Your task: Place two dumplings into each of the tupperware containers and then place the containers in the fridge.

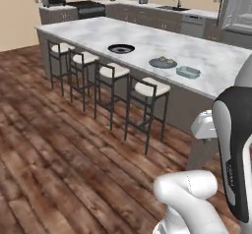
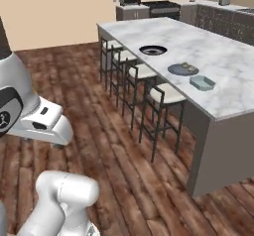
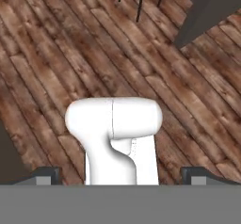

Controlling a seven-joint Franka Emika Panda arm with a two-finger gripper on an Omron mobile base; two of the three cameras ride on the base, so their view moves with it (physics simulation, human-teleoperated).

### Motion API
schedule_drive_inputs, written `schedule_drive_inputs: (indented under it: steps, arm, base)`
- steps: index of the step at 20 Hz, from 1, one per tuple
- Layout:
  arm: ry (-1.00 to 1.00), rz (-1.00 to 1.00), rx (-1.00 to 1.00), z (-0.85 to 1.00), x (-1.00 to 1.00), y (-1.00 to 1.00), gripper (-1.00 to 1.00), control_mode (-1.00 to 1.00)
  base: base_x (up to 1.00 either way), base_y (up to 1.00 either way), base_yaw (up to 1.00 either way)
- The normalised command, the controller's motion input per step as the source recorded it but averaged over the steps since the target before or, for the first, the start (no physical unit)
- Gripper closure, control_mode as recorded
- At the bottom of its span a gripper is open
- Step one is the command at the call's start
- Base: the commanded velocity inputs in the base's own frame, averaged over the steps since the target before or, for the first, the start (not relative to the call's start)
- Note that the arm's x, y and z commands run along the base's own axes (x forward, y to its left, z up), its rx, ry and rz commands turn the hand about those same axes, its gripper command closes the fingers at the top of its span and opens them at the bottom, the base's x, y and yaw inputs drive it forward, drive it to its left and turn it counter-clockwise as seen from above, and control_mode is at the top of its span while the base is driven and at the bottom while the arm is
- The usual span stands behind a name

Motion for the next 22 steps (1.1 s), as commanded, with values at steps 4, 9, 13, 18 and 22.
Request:
schedule_drive_inputs:
  steps: [4, 9, 13, 18, 22]
  arm:
    - [0.00, 0.00, 0.00, 0.00, 0.00, 0.00, -1.00, 1.00]
    - [0.00, 0.00, 0.00, 0.00, 0.00, 0.00, -1.00, 1.00]
    - [0.00, 0.00, 0.00, 0.00, 0.00, 0.00, -1.00, 1.00]
    - [0.00, 0.00, 0.00, 0.00, 0.00, 0.00, -1.00, 1.00]
    - [0.00, 0.00, 0.00, 0.00, 0.00, 0.00, -1.00, 1.00]
  base:
    - [0.91, 0.84, -0.65]
    - [0.88, 0.84, -0.66]
    - [0.78, 0.88, -0.65]
    - [0.71, 0.87, -0.67]
    - [0.57, 0.95, -0.66]
